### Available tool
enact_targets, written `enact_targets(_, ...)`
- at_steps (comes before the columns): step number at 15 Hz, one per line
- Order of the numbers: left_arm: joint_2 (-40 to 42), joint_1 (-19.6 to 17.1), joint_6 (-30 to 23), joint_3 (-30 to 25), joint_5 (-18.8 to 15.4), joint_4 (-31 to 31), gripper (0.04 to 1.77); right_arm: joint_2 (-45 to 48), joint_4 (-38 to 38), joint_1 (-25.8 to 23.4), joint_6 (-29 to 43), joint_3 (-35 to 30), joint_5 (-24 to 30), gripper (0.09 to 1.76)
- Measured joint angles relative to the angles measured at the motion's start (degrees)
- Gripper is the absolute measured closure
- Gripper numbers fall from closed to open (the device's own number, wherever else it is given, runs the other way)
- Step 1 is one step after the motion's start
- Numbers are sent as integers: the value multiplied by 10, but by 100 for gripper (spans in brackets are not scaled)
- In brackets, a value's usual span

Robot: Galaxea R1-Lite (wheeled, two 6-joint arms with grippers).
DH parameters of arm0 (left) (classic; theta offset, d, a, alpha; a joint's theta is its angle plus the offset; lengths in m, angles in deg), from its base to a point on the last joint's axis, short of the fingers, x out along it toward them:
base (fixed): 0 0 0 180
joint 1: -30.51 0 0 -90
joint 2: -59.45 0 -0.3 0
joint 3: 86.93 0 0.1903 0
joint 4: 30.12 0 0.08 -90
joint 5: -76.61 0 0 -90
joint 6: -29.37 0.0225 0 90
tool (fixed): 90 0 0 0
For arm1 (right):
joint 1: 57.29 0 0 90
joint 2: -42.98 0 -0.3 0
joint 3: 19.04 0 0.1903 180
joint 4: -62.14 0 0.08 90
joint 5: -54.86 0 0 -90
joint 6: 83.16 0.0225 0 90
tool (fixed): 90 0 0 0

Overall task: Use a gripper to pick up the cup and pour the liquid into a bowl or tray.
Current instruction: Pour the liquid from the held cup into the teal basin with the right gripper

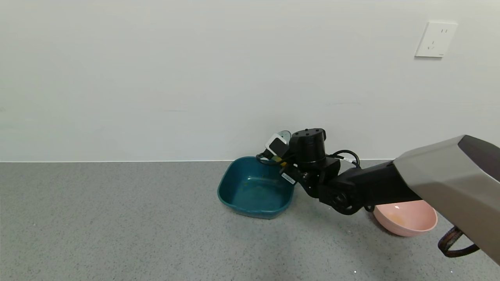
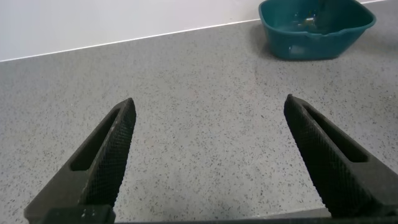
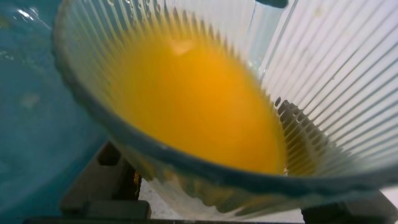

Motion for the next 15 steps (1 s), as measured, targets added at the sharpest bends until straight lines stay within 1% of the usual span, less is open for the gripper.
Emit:
enact_targets(8,0,0,0,0,0,0,9,-1,1,-3,-103,1,-1,49)
enact_targets(15,0,0,0,0,0,0,9,-7,0,0,-158,0,-17,49)
